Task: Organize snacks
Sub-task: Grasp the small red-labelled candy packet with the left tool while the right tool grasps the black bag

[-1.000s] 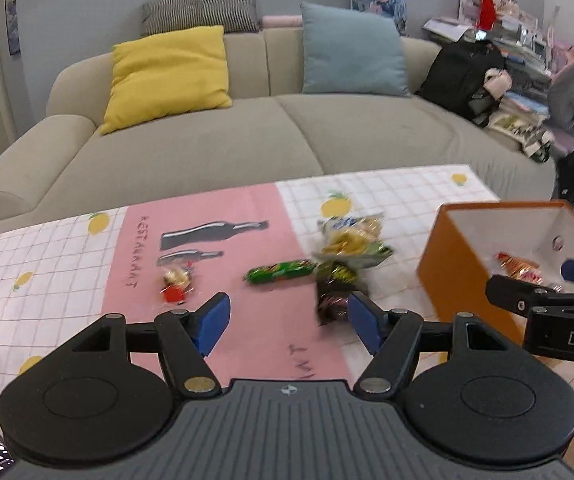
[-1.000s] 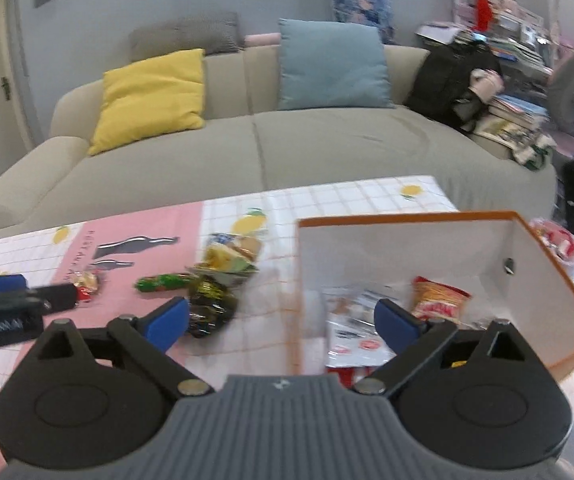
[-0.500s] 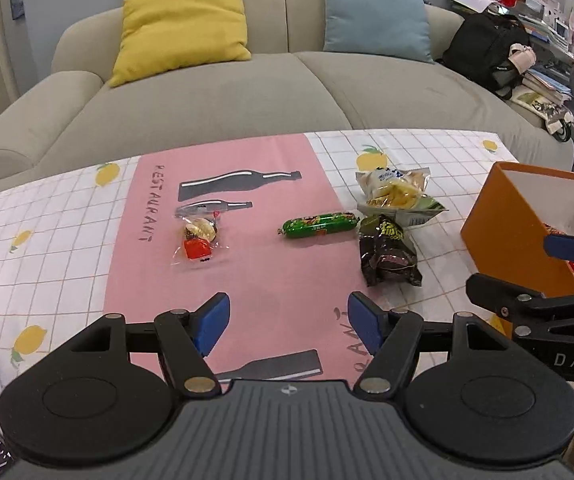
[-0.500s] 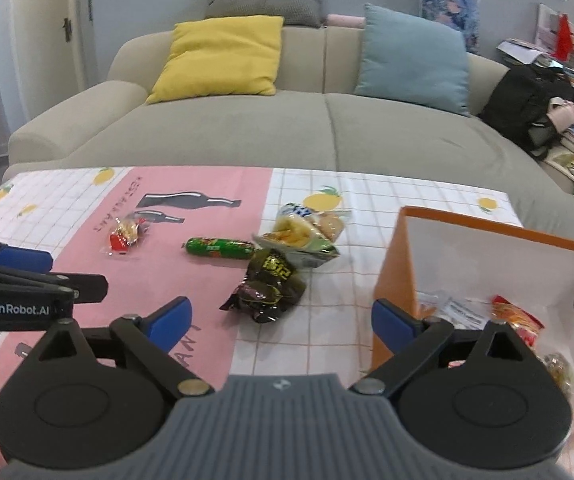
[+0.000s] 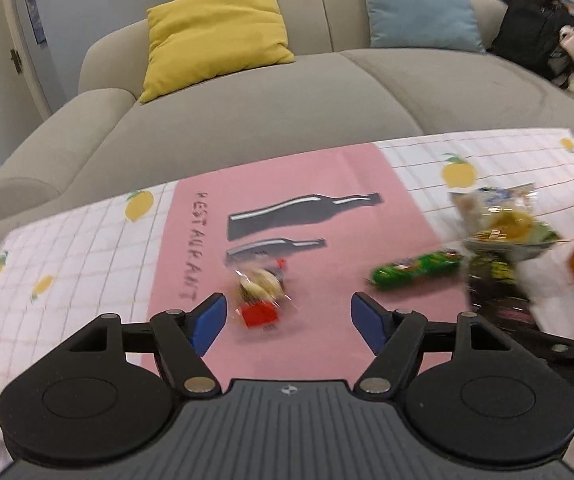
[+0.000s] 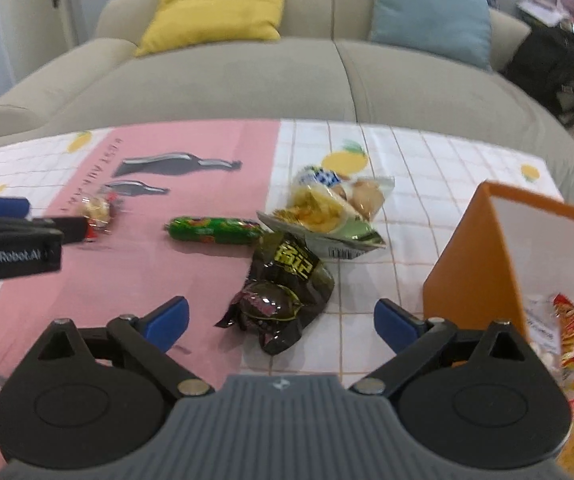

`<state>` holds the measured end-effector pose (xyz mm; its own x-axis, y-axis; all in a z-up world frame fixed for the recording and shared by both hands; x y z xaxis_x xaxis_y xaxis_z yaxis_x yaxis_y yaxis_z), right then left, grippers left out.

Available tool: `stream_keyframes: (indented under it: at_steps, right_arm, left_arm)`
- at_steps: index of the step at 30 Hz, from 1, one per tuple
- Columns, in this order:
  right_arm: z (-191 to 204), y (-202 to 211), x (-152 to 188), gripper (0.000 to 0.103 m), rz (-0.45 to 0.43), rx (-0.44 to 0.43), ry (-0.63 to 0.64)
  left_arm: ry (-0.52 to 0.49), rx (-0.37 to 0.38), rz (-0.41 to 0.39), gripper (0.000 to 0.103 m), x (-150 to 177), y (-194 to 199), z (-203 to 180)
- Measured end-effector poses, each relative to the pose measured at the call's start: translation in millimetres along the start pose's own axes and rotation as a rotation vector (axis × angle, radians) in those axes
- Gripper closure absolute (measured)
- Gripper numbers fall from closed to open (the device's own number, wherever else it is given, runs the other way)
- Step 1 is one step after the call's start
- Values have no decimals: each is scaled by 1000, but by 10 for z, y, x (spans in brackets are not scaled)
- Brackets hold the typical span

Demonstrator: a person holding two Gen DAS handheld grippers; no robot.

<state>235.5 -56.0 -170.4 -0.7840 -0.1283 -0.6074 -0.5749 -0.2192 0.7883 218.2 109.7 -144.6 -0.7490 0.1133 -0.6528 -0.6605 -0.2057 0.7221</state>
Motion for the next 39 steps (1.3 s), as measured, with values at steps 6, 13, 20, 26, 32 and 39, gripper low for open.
stream_keyframes:
  at_steps: [6, 13, 20, 26, 32, 39]
  right_arm:
    - [-73, -289, -55, 6, 77, 16, -90]
    - [-42, -468, -21, 6, 132, 20, -102]
    - [-3, -532, 14, 13, 130, 24, -102]
    - [43, -477, 16, 39, 103, 10, -62]
    - [53, -403, 83, 49, 111, -12, -37]
    - [35, -199, 336, 51, 127, -35, 9]
  left_arm:
    - [-47, -22, 6, 17, -104, -401, 86]
    - [-26, -31, 48, 17, -166, -807, 170]
    - [10, 6, 91, 26, -184, -988, 159]
    - [11, 25, 97, 32, -163, -949, 87]
    - [12, 68, 158, 33, -29, -769, -58]
    - [37, 116, 220, 33, 217, -374, -267]
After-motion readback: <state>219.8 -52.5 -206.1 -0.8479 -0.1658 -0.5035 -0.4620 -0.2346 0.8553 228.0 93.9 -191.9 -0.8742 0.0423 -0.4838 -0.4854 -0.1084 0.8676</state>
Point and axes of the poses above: each gripper's, at about its wrist camera, not at the fingertips, and y roughly against the way its jaws point, z to its left, x to its underside, the point moved 2 cm from there along -y, roughly the way its jaws point, and after that the axes turned 5 degrees about -y, right-handed, at the moved point
